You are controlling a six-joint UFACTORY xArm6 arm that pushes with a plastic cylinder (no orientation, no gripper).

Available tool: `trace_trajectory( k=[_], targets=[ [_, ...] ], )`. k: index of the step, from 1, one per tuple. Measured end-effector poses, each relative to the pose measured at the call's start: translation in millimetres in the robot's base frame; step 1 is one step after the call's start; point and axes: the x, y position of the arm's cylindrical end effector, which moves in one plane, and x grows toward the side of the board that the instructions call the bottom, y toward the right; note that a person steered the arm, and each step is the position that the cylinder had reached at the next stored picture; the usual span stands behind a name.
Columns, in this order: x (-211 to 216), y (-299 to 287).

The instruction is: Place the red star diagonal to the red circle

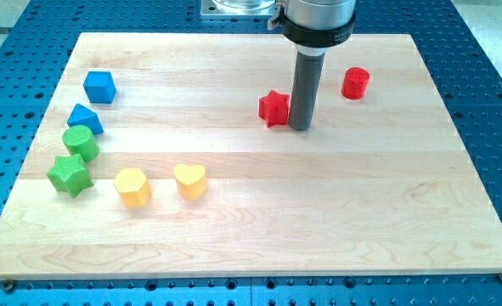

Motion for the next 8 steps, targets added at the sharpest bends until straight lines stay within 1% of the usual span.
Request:
trace_trajectory(
  k=[1,2,3,4,5,6,7,8],
  targets=[
    [-26.0,-10.7],
    [-29.1,-54.9],
    [-4.5,-60.4],
    [-11.0,-65.1],
    [-25.1,-91.9],
    [0.5,-98.3],
    [25.4,-56.6],
    [32.9,-56.8]
  ],
)
